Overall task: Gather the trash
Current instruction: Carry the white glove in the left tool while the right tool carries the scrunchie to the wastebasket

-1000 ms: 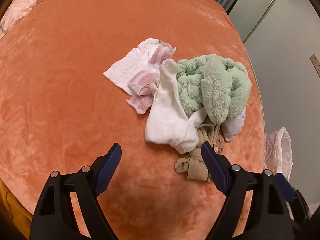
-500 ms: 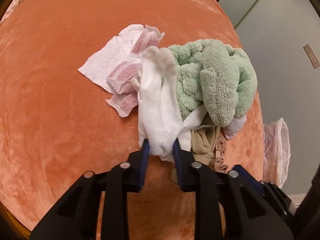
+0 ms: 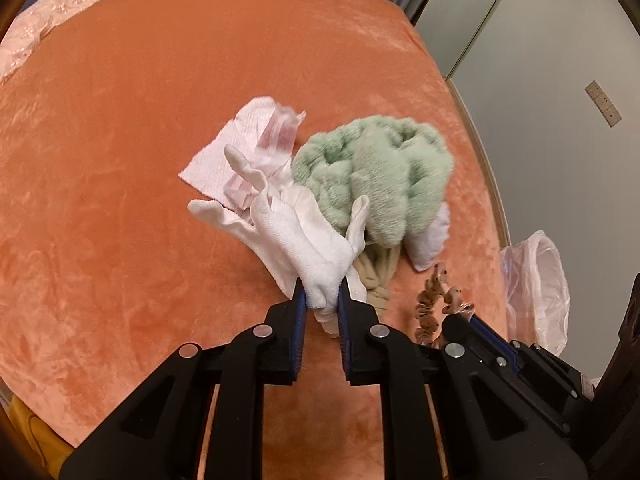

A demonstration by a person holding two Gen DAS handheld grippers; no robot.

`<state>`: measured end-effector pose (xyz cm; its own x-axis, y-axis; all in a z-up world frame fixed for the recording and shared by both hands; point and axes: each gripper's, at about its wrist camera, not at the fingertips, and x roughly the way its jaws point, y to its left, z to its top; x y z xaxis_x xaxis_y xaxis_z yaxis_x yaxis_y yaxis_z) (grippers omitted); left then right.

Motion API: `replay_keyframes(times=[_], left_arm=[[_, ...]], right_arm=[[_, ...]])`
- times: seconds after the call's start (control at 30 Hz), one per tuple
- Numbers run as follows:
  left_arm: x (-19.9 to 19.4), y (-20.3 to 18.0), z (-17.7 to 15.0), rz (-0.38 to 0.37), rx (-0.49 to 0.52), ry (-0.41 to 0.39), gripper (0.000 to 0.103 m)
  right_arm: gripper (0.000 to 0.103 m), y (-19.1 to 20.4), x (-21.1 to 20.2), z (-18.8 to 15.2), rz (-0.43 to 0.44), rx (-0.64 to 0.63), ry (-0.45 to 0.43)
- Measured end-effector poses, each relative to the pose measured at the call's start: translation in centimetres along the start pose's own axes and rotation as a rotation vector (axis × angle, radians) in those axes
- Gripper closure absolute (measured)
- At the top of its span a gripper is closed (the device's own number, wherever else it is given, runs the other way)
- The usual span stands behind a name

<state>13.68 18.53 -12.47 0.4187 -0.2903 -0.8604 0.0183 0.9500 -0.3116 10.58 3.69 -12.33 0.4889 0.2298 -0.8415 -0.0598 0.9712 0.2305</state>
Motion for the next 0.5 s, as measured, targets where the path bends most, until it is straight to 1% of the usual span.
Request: replay_keyframes(times=[0.1, 0.2, 0.4, 0.5], left_arm=[[-2.2, -1.4, 0.2, -0.017, 0.014, -0.039, 0.089], [-4.3, -3.6, 0.6, -0.041, 0.039, -0.073, 0.089], [-8.0, -9.2, 1.1, -0.126, 0.114, -0.12, 0.089], [-8.8, -12.1, 1.0, -0.147, 0.159, -0.142, 0.089]], right_arm=[[0.097, -0.8, -2.7, 0.6, 0.005, 0.016, -0.057], [0.097, -1.8, -5.8, 1.3, 0.006, 0.038, -0.117], [0.097, -4.7, -11.4, 2.0, -0.007, 0.07, -0.22], [0.097, -6.6, -14.0, 2.1, -0.021, 0.084, -0.269]])
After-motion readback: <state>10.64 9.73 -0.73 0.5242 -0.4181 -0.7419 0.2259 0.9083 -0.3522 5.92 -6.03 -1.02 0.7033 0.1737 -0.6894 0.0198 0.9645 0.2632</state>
